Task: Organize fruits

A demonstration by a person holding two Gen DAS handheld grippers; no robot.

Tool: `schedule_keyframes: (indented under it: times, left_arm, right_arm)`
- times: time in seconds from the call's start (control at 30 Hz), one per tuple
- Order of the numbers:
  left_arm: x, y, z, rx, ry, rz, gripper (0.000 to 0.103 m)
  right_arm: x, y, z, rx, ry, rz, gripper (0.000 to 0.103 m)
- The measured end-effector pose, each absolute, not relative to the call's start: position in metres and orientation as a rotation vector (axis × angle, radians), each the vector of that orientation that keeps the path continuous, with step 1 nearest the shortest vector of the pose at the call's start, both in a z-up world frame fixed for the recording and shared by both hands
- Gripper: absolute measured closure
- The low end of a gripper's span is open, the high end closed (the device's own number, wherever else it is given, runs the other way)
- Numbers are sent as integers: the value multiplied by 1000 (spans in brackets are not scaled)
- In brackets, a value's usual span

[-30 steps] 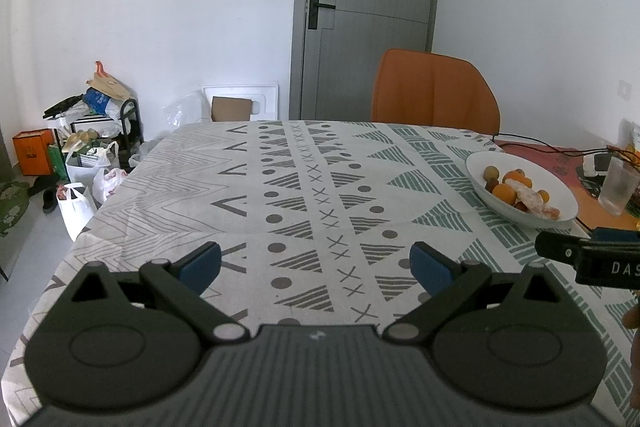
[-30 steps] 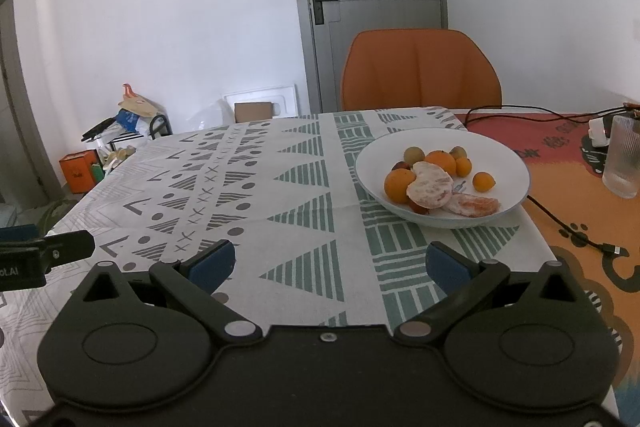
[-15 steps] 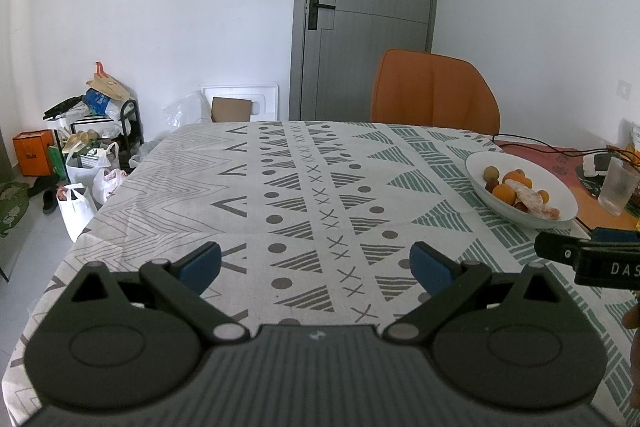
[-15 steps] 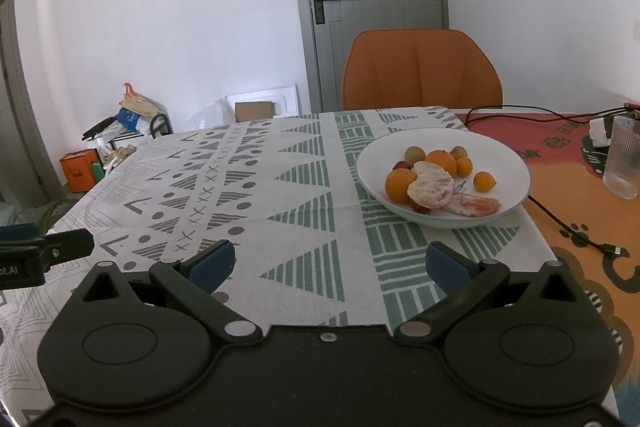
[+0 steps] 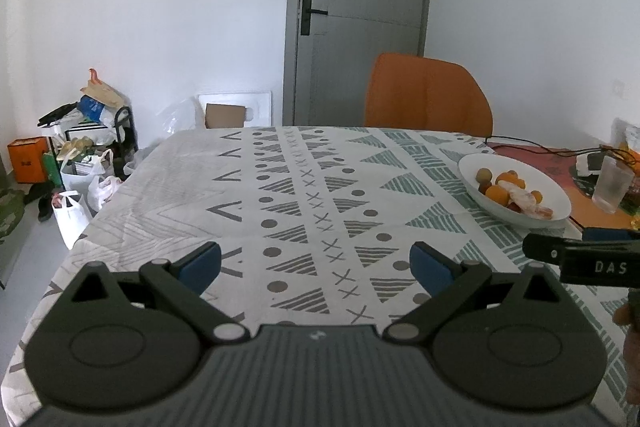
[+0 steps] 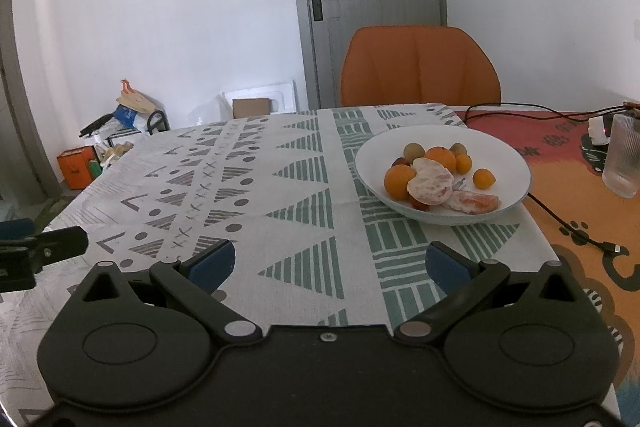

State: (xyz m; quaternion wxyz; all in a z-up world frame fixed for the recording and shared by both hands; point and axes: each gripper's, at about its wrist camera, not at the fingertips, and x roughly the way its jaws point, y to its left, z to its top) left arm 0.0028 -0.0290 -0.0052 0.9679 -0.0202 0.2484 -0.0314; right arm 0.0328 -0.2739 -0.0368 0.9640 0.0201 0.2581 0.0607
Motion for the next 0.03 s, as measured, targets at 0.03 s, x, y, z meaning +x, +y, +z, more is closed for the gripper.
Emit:
schedule_keyframes:
  times: [0.03]
  left_arm:
    - [4, -28, -5, -44, 506, -69, 3]
  right_arm:
    - [32, -272, -37, 37, 516, 121, 0]
